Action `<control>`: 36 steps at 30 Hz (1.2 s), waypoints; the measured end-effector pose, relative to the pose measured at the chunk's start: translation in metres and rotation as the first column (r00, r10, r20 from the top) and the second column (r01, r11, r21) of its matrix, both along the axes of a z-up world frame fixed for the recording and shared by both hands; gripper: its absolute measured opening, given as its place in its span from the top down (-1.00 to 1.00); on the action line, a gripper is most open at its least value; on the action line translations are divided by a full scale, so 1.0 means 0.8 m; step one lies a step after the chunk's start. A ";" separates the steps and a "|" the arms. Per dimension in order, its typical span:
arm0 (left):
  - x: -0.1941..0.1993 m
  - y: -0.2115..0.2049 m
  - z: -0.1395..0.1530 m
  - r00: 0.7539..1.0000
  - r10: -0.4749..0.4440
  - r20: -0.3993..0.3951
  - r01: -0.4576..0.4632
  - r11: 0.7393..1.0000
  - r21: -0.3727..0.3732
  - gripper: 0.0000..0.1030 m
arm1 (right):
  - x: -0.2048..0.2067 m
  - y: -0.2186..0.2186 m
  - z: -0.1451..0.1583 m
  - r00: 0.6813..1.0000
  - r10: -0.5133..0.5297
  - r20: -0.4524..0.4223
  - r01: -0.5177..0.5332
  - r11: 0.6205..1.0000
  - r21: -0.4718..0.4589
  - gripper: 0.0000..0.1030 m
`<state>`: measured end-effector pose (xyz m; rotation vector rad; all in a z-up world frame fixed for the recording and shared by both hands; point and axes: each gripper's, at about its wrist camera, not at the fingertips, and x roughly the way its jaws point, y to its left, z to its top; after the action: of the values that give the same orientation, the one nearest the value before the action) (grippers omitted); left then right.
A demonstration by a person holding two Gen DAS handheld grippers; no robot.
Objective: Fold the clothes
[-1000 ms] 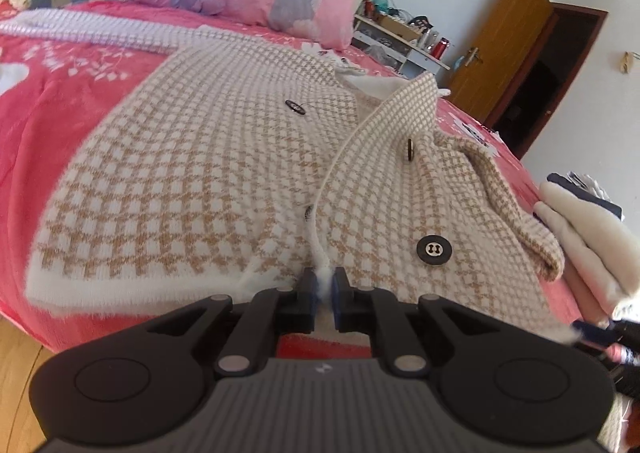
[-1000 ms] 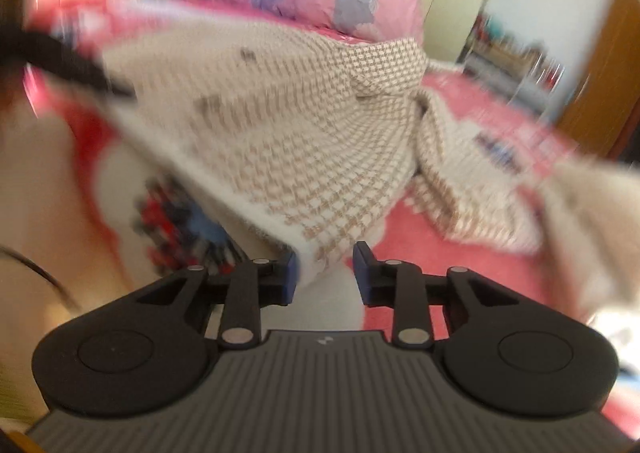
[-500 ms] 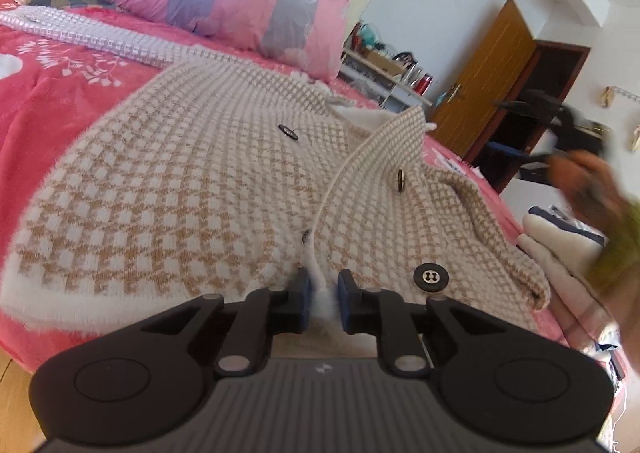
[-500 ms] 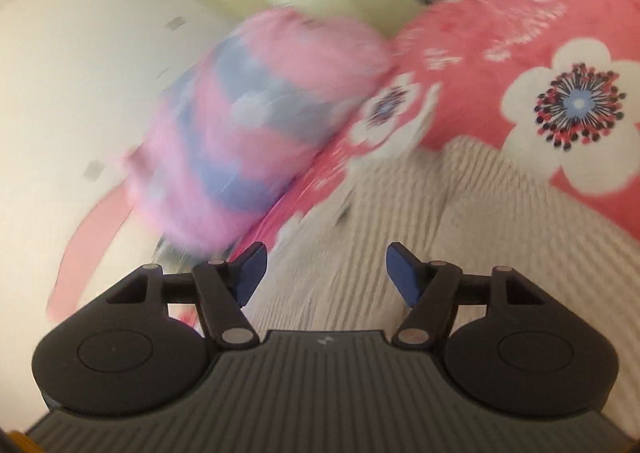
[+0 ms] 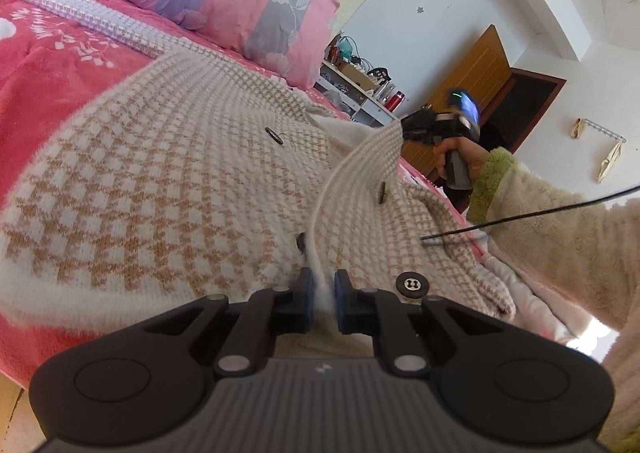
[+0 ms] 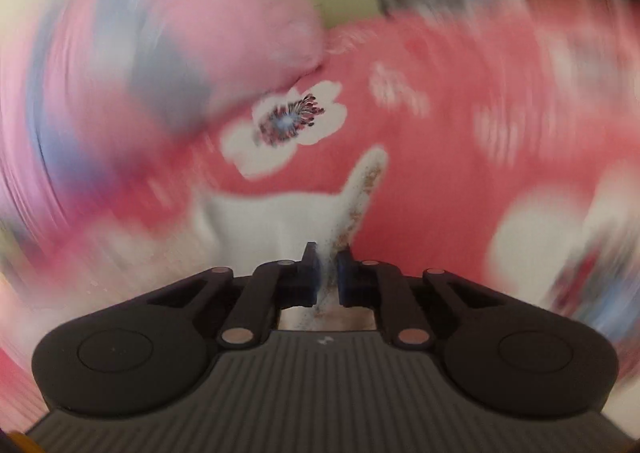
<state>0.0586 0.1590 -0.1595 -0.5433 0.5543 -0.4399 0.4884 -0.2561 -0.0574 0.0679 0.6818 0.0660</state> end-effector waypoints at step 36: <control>0.006 0.028 -0.013 0.997 0.028 -0.070 -0.040 0.983 -0.177 0.61 | -0.121 0.065 0.107 0.940 0.323 0.109 -0.337 0.931 0.141 -0.06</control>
<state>0.0632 0.1813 -0.1695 -0.7407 0.5720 -0.4424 0.3919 -0.2043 0.0280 0.1018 0.5967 0.4461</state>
